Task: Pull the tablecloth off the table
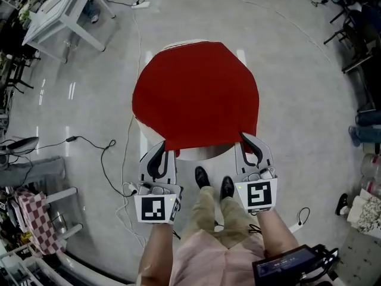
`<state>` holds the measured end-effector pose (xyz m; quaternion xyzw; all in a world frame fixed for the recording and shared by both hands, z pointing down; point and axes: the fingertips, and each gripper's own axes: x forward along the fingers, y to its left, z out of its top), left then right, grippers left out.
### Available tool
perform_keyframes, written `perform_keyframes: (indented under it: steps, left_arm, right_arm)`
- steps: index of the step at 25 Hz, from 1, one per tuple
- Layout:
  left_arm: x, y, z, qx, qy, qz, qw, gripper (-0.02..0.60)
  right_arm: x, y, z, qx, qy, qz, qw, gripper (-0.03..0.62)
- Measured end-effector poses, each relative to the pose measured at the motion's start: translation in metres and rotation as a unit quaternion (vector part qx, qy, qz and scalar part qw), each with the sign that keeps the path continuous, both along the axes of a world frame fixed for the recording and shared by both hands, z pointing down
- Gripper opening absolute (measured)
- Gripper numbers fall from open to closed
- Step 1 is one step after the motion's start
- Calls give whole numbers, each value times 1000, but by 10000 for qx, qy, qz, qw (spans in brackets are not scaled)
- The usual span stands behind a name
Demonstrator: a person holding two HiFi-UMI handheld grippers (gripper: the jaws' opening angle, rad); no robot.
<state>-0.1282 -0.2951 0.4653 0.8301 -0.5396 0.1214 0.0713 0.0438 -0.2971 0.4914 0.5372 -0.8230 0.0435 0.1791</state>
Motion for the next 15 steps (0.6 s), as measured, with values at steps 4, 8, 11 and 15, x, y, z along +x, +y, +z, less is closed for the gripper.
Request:
perform_keyframes:
  steps: [4,8,11,15]
  left_arm:
    - [0,-5,-16,148,71,-170,9997,38]
    - [2,-13,-41,299,39,-218,9993,38]
    - [-6,-20,-57,412,35,-337,9986,38]
    - [-12,-26,-80,566,83,-426,9975,38]
  right_arm:
    - [2,-7,-19,-48,-335,166,9993,26]
    - [6,-18,-47,80,-343,168,9992,26]
    - [0,-29,-65,214,-375,106,9990,26]
    - [-5,-35,-86,275,-398,85,9988,26]
